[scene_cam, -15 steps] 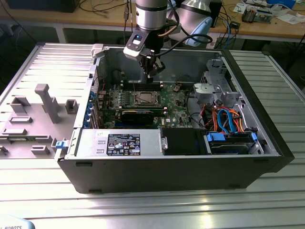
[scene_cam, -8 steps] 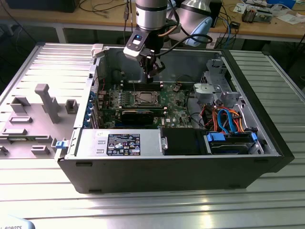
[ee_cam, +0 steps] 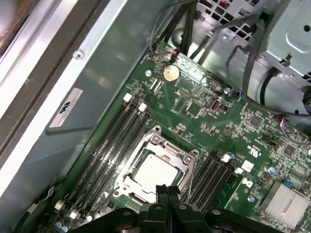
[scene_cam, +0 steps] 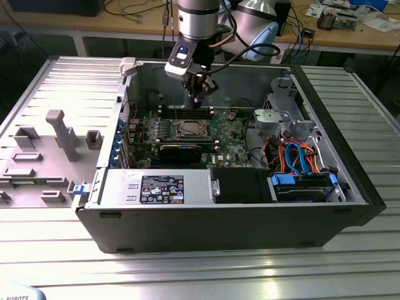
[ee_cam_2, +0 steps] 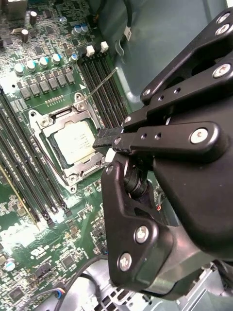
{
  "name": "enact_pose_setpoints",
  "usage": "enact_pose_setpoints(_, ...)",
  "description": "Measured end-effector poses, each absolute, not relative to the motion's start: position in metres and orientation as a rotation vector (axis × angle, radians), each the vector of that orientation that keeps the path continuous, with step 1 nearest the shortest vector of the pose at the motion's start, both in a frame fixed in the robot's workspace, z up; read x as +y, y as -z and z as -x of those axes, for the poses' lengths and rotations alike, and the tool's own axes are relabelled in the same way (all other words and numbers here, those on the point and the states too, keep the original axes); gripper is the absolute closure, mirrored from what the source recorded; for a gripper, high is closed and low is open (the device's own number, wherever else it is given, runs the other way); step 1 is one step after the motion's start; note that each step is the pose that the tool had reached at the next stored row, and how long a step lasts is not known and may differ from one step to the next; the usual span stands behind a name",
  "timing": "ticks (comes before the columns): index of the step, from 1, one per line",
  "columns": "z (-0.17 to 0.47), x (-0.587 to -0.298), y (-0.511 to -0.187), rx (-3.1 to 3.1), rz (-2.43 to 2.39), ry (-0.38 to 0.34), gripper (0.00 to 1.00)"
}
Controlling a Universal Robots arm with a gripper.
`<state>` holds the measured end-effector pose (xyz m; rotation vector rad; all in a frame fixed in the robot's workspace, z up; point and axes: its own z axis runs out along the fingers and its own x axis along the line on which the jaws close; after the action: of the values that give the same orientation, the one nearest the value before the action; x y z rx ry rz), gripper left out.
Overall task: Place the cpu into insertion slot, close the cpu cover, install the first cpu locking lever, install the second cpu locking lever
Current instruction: 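Install the first cpu locking lever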
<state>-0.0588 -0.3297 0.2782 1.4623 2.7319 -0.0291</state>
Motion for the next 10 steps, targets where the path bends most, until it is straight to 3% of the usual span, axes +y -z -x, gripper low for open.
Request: enact_pose_setpoints(10,0.0588,-0.3297,-0.2783,2.823,-1.275,0.025,0.89)
